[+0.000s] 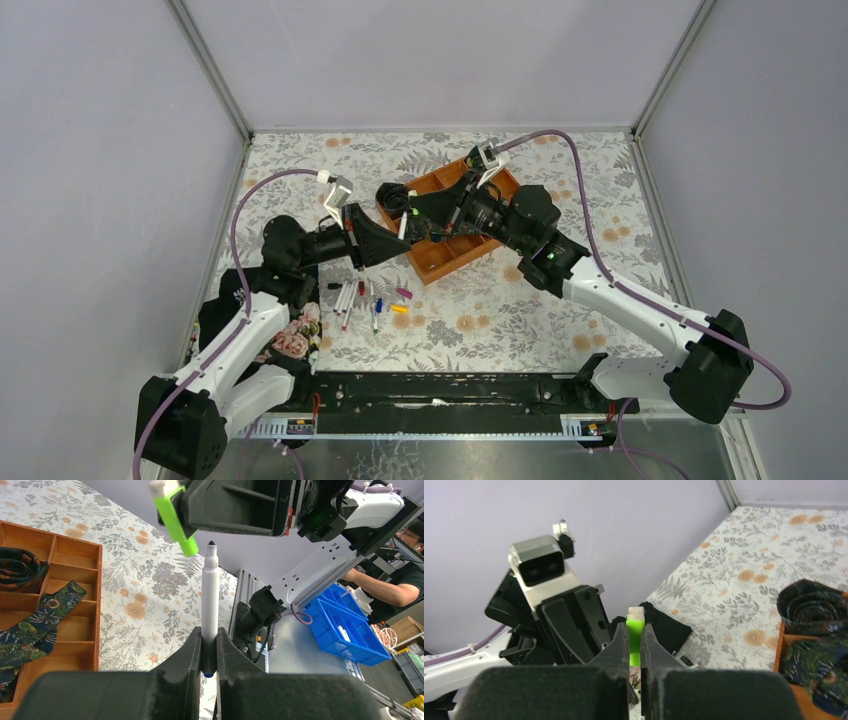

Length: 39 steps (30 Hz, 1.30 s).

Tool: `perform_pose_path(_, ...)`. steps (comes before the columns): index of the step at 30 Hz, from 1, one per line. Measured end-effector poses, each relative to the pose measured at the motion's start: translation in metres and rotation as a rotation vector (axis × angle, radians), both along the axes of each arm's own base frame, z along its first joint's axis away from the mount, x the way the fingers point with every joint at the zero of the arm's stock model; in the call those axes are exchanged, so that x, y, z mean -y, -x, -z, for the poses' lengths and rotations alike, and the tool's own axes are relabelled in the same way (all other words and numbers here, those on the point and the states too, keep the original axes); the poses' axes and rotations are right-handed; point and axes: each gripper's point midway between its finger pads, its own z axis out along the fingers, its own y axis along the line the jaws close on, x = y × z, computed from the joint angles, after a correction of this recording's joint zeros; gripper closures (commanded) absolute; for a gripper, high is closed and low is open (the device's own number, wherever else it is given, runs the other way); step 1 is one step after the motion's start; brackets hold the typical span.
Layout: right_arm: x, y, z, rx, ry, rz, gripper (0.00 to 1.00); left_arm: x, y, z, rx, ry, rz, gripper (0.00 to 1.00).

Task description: Insert the pens into the pen caps

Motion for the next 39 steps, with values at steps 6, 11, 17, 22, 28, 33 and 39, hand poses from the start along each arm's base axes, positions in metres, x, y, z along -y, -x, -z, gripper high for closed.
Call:
perform_pose_path(6, -0.001, 0.002, -0.022, 0.047, -0.083, -0.01, 1.0, 0.001, 0.002, 0.001, 0.0, 0.001, 0.011, 1.0)
perform_pose_path(11, -0.002, 0.002, -0.032, 0.065, -0.123, -0.016, 1.0, 0.001, 0.003, 0.001, 0.001, 0.0, 0.017, 1.0)
perform_pose_path(17, -0.008, 0.004, -0.028, 0.058, -0.12, -0.042, 1.0, 0.001, 0.004, 0.001, 0.001, -0.001, 0.021, 1.0)
perform_pose_path(22, -0.013, 0.005, -0.022, 0.046, -0.112, -0.057, 1.0, 0.001, 0.005, -0.001, 0.007, 0.001, 0.021, 1.0)
perform_pose_path(28, -0.016, 0.011, -0.022, 0.045, -0.114, -0.077, 1.0, 0.001, 0.006, -0.001, 0.009, 0.002, 0.024, 1.0)
perform_pose_path(33, -0.017, 0.013, -0.025, 0.048, -0.125, -0.083, 1.0, 0.0, 0.006, -0.002, 0.01, 0.002, 0.024, 1.0)
perform_pose_path(39, -0.018, 0.015, -0.028, 0.052, -0.134, -0.091, 1.0, 0.001, 0.007, -0.001, 0.009, 0.002, 0.025, 1.0)
